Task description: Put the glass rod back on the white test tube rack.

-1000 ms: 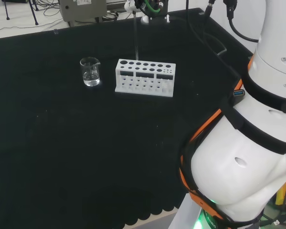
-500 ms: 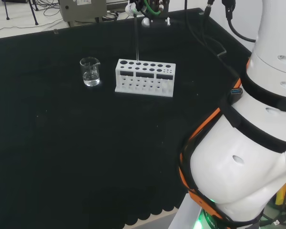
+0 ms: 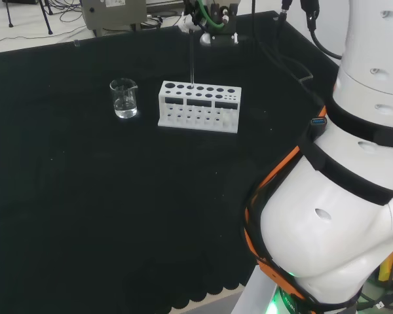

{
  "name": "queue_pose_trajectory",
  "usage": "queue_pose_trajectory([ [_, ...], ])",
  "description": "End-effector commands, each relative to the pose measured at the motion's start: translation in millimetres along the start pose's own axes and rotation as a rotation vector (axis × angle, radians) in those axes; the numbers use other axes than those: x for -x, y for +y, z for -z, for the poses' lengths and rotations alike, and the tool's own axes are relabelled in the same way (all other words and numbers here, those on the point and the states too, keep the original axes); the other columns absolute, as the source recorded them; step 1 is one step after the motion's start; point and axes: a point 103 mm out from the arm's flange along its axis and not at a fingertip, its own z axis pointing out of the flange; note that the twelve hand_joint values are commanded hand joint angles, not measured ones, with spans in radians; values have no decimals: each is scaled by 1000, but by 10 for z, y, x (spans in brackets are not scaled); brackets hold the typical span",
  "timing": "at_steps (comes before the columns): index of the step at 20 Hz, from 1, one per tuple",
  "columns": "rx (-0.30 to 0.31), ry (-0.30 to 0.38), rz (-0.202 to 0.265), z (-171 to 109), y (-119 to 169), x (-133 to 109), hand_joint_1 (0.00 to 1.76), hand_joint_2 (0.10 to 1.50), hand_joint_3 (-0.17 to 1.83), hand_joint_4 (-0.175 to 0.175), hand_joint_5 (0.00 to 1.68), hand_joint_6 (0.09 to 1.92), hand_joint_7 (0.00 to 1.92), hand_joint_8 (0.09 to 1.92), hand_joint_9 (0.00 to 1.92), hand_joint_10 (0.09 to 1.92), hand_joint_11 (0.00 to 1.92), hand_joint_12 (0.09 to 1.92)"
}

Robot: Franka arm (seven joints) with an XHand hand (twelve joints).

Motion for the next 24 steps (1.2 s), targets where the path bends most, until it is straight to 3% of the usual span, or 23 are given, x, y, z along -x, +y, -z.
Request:
queue_pose_trajectory([
  [1, -29, 10, 9, -181, 33, -24, 1317, 1071, -175, -175, 1408, 87, 1255, 891, 1830, 358, 1835, 197],
  [8, -57, 13, 32, -340, 98, -113, 1317, 1071, -175, -175, 1408, 87, 1255, 891, 1830, 357, 1836, 197],
  [24, -78, 11, 25, -432, 105, -44, 1317, 1071, -175, -175, 1408, 87, 1257, 887, 1831, 356, 1836, 195],
])
